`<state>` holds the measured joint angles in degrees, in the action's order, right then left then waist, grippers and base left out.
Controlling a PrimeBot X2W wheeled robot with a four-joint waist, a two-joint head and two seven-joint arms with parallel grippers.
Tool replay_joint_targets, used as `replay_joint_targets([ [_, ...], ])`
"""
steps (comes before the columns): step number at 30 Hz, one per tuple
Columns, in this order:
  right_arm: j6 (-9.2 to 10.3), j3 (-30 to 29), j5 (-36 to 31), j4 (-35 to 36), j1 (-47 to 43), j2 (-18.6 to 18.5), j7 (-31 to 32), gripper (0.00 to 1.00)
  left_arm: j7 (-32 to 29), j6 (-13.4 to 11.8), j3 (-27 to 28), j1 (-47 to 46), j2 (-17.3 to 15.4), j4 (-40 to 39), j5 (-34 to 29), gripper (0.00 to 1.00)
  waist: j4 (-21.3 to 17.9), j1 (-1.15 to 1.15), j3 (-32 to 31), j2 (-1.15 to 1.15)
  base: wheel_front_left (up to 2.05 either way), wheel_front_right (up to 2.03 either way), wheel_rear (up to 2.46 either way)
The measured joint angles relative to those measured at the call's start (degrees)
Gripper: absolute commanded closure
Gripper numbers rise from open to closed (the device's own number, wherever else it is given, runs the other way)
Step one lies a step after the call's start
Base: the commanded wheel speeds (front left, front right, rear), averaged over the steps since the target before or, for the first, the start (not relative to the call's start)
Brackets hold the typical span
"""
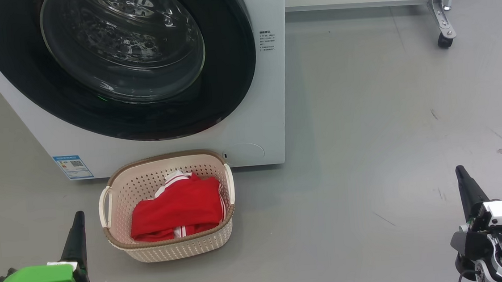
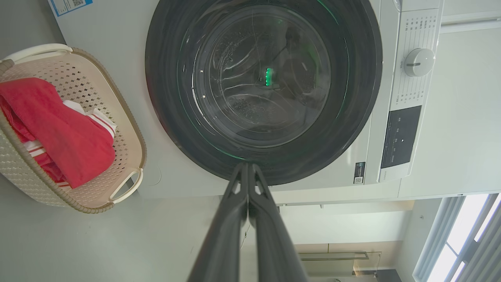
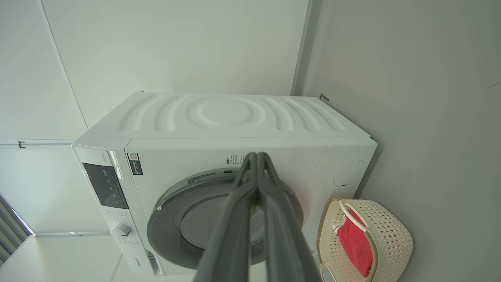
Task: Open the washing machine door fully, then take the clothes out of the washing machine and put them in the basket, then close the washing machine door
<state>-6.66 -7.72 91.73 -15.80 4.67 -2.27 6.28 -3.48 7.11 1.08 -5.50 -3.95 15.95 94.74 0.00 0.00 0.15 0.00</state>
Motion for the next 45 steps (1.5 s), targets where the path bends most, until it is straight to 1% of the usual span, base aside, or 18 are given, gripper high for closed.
replay_joint_targets([
  [45,0.00,0.00,0.00,0.00,0.00,0.00,0.00,1.00,-0.07,0.00,0.30,0.01,0.01,-0.03,0.00,1.00,0.01,0.00,0.01,0.00,0.00,0.00,0.00],
])
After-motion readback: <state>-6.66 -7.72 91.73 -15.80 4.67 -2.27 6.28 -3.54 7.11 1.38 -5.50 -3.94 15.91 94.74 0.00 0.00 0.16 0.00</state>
